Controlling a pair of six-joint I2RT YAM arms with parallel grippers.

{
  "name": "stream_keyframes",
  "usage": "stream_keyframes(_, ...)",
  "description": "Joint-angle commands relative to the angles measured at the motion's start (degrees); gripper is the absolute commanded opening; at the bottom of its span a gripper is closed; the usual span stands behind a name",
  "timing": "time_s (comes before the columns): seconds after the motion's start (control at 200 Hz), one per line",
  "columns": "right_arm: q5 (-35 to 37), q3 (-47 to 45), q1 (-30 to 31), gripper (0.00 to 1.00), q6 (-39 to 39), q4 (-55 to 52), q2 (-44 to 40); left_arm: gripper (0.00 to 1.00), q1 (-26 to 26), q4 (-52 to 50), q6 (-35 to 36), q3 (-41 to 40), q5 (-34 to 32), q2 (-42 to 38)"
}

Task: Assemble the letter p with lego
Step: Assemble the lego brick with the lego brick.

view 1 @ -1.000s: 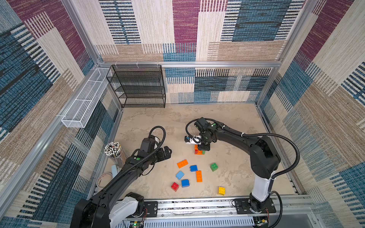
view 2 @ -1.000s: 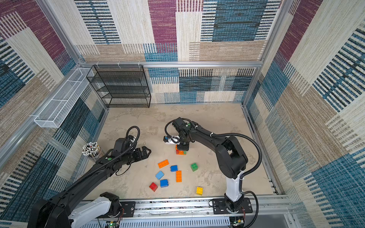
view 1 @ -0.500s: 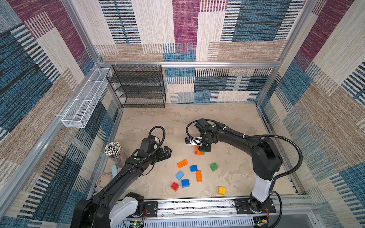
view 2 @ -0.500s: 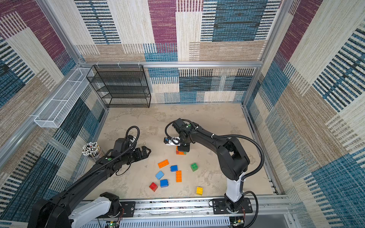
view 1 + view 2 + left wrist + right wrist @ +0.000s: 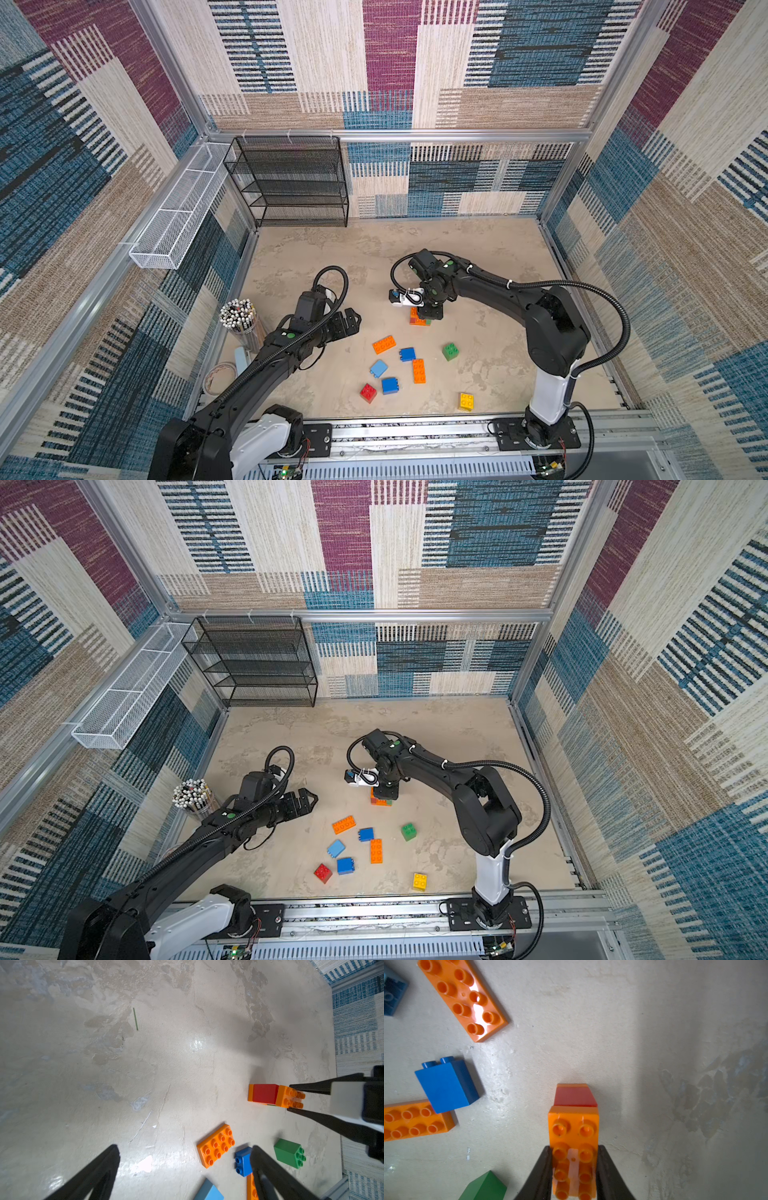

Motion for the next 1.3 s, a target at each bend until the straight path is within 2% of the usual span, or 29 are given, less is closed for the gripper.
stream_keyframes(0.0,-1.89,1.13,-0.51,0.17,0.28,-2.10,0.48,0.99,0.12,0.89,0.64,-0.08,0.15,0.03)
stream_keyframes(0.336,-2.54,0.78,-0.61,0.20,0.42,-2.55,2.41,0.99,0.10,0.65,0.68,-0.36,-0.11,-0.25)
stream_keyframes(0.626,-2.96,0.76,-1.11,0.29,0.65,-2.20,2.59,0.99,0.07,1.44,0.39,-0.28,0.42,0.28)
stream_keyframes(0.701,-3.05,0.96,-1.24,0.33,0.69,-2.09,1.61,0.99,0.15,1.43,0.49,-0.08,0.50,0.29)
stream_keyframes(0.807,-2.95,0.23,-1.37,0.55,0.73,-1.05,-0.50,0.99,0.08,1.59,0.33,0.09,0.92,0.64)
stream_keyframes(0.937,-2.39,-0.86,-1.95,0.57,1.00,0.51,-3.46,0.99,0.09,1.77,-0.02,0.84,1.72,1.64)
stream_keyframes(1.067,-5.45,-1.90,-3.26,0.59,1.93,2.82,-8.96,0.99,-0.04,1.11,-0.16,2.87,2.70,3.58)
stream_keyframes(1.152,-6.72,-4.96,-3.93,0.72,7.17,9.10,-14.48,0.97,-1.21,0.83,-0.68,4.68,3.14,5.33)
stream_keyframes(1.227,-10.54,-8.65,-4.03,0.71,13.48,14.93,-20.23,0.95,-3.45,1.13,-1.77,5.94,2.76,6.67)
stream_keyframes(1.297,-12.89,-12.60,-4.19,0.70,23.67,22.06,-25.32,0.93,-6.17,1.82,-2.91,7.00,1.79,7.89)
